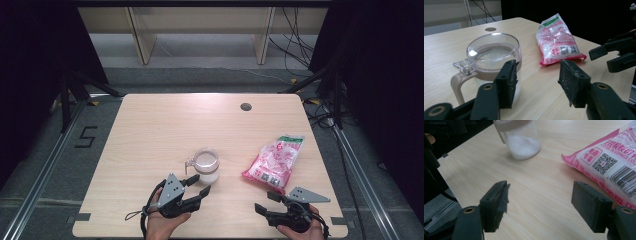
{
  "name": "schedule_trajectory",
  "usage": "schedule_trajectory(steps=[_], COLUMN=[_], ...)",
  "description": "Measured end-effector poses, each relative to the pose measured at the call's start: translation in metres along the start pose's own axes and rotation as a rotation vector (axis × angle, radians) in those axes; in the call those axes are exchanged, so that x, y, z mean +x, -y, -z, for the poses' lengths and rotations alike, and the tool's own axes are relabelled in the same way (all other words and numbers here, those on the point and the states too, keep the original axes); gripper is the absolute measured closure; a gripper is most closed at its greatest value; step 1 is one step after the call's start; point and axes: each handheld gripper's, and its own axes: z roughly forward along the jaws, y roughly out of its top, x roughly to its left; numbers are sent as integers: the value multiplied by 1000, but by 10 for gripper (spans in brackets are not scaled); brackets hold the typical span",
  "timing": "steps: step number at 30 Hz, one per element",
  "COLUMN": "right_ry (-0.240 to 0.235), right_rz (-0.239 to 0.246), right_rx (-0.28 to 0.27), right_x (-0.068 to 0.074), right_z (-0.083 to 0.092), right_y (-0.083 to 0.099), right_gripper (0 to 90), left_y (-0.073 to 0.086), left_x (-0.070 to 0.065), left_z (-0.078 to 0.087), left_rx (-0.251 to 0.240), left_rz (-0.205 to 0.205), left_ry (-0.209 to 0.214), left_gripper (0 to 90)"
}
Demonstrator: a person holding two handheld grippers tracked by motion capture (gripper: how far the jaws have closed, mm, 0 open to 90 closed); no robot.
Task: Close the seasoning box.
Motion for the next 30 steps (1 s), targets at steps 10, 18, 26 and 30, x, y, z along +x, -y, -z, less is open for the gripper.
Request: schedule_trajectory(steps=[10,18,26,30], right_ry=[6,-9,-15,-3], right_rz=[-2,-5,10,35], right_rx=[19,4,23,44], right_x=[1,2,5,7], right_z=[1,-1,-1,0], right_y=[0,0,1,3], right_gripper=[300,297,293,290], left_y=[8,15,25,30], left_x=[-4,-9,-14,-17], left_z=[-1,0,2,1], left_rx=[15,27,27,32], left_rz=[10,-8,-28,-31], left_ry=[10,32,24,28], left_gripper=[329,312,301,298])
